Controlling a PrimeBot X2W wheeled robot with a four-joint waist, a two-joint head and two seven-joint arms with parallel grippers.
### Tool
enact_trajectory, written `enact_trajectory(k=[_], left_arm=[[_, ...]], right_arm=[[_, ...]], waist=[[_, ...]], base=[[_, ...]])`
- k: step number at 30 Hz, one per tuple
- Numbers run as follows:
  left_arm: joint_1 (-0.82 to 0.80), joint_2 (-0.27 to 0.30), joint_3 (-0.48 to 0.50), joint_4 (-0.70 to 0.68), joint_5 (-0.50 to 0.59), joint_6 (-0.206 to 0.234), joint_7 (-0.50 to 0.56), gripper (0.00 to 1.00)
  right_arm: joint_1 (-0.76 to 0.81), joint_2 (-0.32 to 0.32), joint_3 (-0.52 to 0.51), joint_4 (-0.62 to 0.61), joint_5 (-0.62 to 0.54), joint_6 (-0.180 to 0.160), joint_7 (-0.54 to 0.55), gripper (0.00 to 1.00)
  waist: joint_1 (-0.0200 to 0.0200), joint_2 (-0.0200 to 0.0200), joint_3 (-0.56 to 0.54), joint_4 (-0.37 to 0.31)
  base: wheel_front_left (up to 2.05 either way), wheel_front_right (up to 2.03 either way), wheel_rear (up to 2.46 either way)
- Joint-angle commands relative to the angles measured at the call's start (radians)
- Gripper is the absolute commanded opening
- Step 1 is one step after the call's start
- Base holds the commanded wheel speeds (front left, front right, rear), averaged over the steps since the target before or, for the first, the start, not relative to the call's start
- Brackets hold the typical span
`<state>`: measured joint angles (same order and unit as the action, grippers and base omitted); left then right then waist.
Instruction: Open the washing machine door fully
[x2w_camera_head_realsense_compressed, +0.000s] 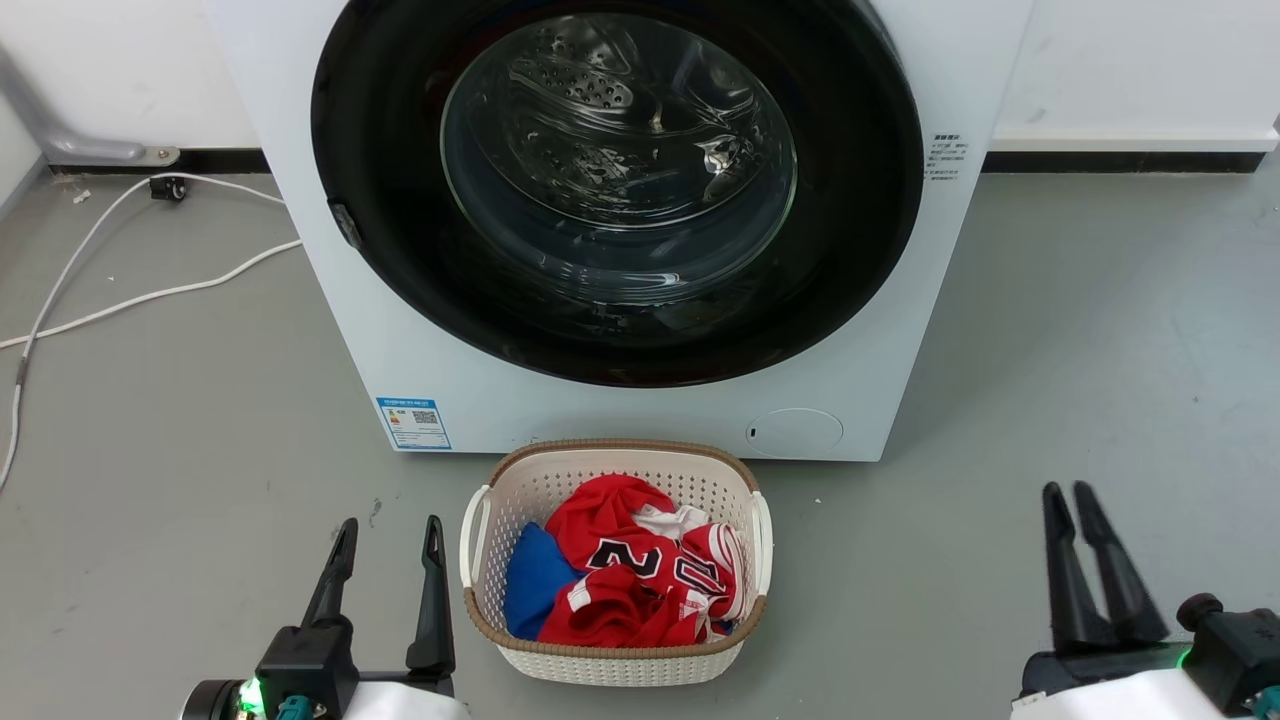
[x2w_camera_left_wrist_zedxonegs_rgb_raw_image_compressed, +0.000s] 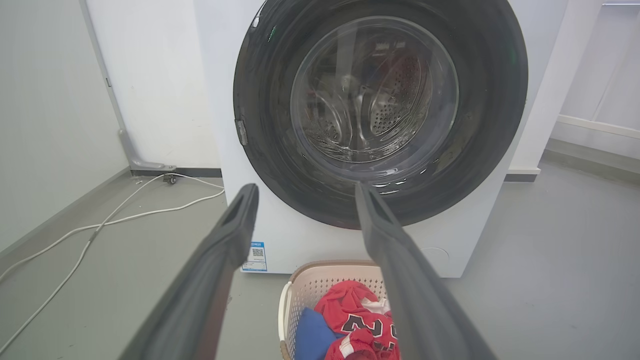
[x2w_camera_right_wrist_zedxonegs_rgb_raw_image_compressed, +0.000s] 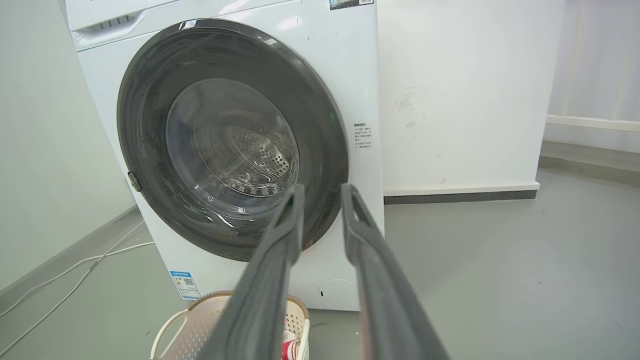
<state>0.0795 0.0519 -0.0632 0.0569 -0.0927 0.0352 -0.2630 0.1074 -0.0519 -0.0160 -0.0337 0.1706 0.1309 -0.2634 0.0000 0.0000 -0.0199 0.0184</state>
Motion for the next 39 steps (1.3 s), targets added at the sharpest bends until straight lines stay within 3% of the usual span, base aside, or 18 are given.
enact_trajectory(k=[1,5,7,8,9,10,17,21,25,28,34,39], left_arm=[[0.006,-0.002,-0.001,0.002,-0.005,0.002,-0.003,1.0],[0.008,-0.002,-0.002,0.002,-0.006,0.006,-0.003,1.0],[0.01,-0.002,-0.002,0.003,-0.008,0.007,-0.003,1.0],[0.01,-0.002,-0.002,0.003,-0.008,0.007,-0.003,1.0],[0.012,-0.002,-0.002,0.003,-0.009,0.008,-0.003,1.0],[0.012,-0.002,-0.002,0.003,-0.009,0.008,-0.003,1.0],[0.014,-0.002,-0.001,0.007,-0.009,0.007,-0.003,1.0],[0.012,-0.002,0.001,0.008,-0.012,0.012,-0.003,1.0],[0.012,-0.002,0.003,0.01,-0.014,0.013,-0.003,1.0],[0.011,-0.002,0.004,0.008,-0.016,0.015,-0.003,1.0],[0.01,-0.002,0.006,0.005,-0.011,0.019,-0.003,1.0],[0.01,-0.002,0.008,0.004,-0.01,0.02,-0.003,1.0]], right_arm=[[0.008,0.003,0.003,0.001,0.005,0.0,-0.002,0.0],[0.009,0.003,0.006,0.001,0.054,0.0,-0.002,0.0],[0.011,0.002,-0.011,0.017,0.179,0.0,-0.002,0.0],[0.011,0.002,-0.011,0.017,0.179,0.0,-0.002,0.0],[0.002,0.003,-0.008,0.026,0.309,0.0,-0.002,0.0],[0.002,0.003,-0.008,0.026,0.309,0.0,-0.002,0.0],[-0.019,0.002,0.018,0.135,0.982,0.0,-0.002,0.0],[-0.031,0.002,0.062,0.13,1.387,0.0,-0.002,0.0],[-0.03,0.002,0.09,0.081,1.585,0.0,0.013,0.0],[-0.019,0.002,0.062,0.037,1.665,0.0,0.082,0.0],[0.003,-0.011,0.045,-0.004,1.553,0.0,0.231,0.0],[0.024,-0.002,0.036,-0.02,1.569,0.0,0.309,0.0]], waist=[[0.0,0.0,0.0,0.001],[0.0,0.0,0.0,0.002],[0.0,0.0,-0.001,0.001],[0.0,0.0,-0.001,0.001],[0.0,0.0,-0.001,0.0],[0.0,0.0,-0.001,0.0],[0.0,0.0,-0.004,-0.003],[0.0,0.0,-0.004,-0.004],[0.0,0.0,-0.003,-0.004],[0.0,0.0,-0.002,-0.004],[0.0,0.0,0.001,-0.002],[0.0,0.0,0.001,-0.001]], base=[[0.0,0.0,0.0],[0.0,0.0,0.0],[0.0,0.0,0.0],[0.0,0.0,0.0],[0.0,0.0,0.0],[0.0,0.0,0.0],[0.0,0.0,0.0],[0.0,0.0,0.0],[0.0,0.0,0.0],[0.0,0.0,0.0],[0.0,0.0,0.0],[0.0,0.0,0.0]])
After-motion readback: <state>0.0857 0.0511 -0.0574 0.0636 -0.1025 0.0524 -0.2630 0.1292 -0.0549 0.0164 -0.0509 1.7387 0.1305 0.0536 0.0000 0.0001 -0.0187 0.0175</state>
